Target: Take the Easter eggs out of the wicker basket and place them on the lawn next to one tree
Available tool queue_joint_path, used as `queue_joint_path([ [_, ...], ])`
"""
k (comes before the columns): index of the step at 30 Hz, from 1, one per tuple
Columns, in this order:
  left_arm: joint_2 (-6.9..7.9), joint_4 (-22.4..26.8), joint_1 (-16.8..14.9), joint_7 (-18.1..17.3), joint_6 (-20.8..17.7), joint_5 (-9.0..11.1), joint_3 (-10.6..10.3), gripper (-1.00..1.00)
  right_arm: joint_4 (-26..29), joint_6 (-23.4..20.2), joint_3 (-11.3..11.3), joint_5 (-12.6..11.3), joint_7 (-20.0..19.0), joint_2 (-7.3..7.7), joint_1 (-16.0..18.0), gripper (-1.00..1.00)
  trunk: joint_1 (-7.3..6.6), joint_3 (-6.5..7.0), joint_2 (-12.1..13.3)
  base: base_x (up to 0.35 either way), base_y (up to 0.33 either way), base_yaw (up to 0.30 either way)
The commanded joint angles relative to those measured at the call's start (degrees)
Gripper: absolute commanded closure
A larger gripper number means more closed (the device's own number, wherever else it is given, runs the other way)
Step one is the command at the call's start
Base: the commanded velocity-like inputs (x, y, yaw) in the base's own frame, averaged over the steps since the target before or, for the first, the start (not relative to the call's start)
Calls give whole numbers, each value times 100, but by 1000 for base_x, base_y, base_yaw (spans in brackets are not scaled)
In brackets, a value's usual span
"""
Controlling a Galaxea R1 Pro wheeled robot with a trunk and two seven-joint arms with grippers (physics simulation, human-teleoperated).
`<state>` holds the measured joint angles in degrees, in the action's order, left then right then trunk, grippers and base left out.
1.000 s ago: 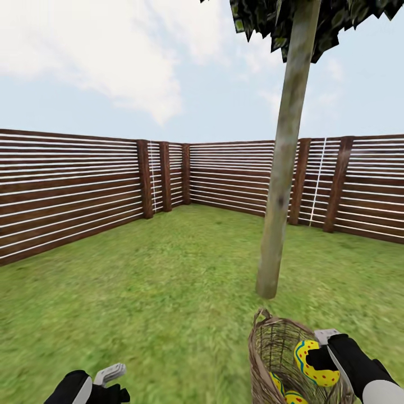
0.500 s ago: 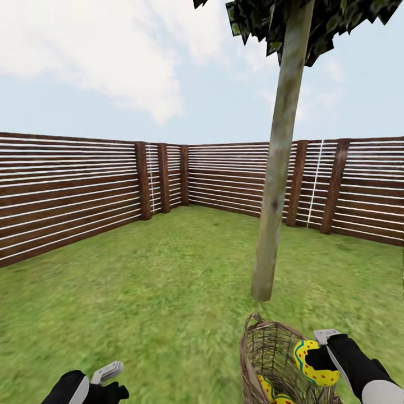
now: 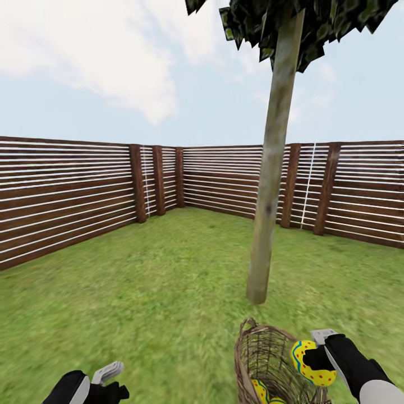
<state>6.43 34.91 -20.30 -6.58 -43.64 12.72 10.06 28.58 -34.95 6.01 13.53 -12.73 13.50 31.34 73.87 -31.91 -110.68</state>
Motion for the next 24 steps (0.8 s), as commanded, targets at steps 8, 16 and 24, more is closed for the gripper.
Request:
queue_joint_path([
  [8,-2,7,-3,-28,-22,-18,22,-100,7,-29,43,62,-54,4,4,100,-177,185,319,0,0,-243],
  [16,-7,8,0,-28,-22,-15,26,-100,41,-33,66,53,-66,13,4,100,-353,376,640,0,-19,-246],
  [24,73,76,-4,-60,-80,-38,28,-100,37,-31,59,62,-54,13,4,100,-528,535,961,-110,-258,-76],
])
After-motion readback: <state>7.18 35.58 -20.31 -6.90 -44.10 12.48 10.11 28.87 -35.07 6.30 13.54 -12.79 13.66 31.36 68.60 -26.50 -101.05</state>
